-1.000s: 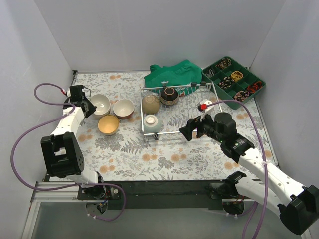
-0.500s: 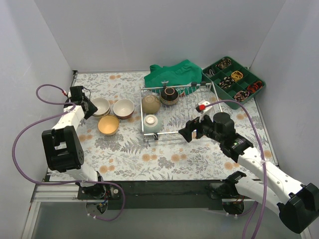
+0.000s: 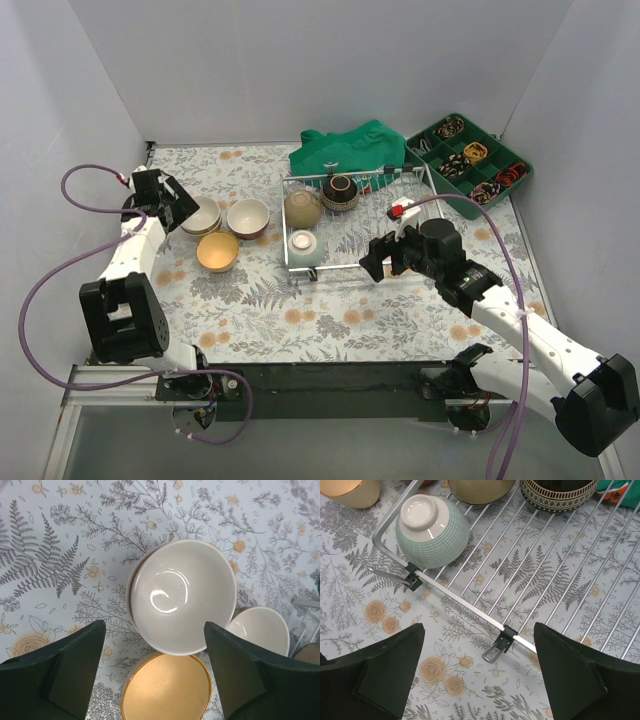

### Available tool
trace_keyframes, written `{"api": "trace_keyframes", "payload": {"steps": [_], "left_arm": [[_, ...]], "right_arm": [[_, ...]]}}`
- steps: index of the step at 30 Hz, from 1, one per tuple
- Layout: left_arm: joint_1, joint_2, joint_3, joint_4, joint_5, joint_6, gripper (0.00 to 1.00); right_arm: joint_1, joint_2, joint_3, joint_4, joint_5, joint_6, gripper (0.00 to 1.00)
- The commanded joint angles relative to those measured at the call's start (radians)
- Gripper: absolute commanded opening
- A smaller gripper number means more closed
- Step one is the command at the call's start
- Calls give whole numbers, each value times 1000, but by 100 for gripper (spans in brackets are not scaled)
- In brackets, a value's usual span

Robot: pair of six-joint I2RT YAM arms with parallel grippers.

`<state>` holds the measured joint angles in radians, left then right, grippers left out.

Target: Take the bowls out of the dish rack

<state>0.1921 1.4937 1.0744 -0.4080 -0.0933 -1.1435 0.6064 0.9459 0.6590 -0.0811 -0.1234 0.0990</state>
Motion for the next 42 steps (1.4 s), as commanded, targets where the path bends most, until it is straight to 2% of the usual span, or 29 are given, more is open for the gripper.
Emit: {"api": "trace_keyframes", "payload": {"steps": [1,3,4,7,8,10,11,14,17,19,21,27,28,31,35,39,42], "left_arm": [[3,-121,-33,43,30,14,87],[-5,-168,-65,63,67,10,92],[-13,-183,-73,81,82,11,98],[-74,-242,-93,104,83,53,98],[-126,-256,-97,107,60,74,98],[-178,-299,-109,124,29,114,98],[-257,-311,-117,133,14,146,98],[-339,-371,-154,170,21,183,98],[-384,-406,-178,201,26,205,98],[-398,-415,-185,210,23,212,98],[-404,-415,-189,218,15,215,98],[-404,-409,-195,222,-2,214,98],[-404,-409,-195,221,-2,214,98],[-404,-408,-194,221,-17,214,98],[-404,-405,-194,218,-34,214,98],[-404,-403,-194,213,-45,214,98],[-404,-401,-194,213,-37,214,98]], "right_arm": [[-2,54,94,1,86,-56,99],[-2,83,132,3,106,-59,99],[-2,115,145,3,120,-42,99],[-3,181,189,26,189,4,99],[-7,198,201,33,192,36,99],[-19,258,241,62,179,74,99],[-26,278,254,70,173,117,99],[-60,376,321,103,153,212,99],[-99,474,388,113,97,294,98],[-105,534,416,133,96,266,99],[-106,570,450,165,88,196,99],[-94,679,499,202,84,-204,99],[-86,697,505,204,106,-307,99],[-56,726,514,213,152,-459,99],[12,752,490,247,186,-833,99],[58,795,473,287,266,-1042,99],[75,836,498,296,307,-1120,99]]}}
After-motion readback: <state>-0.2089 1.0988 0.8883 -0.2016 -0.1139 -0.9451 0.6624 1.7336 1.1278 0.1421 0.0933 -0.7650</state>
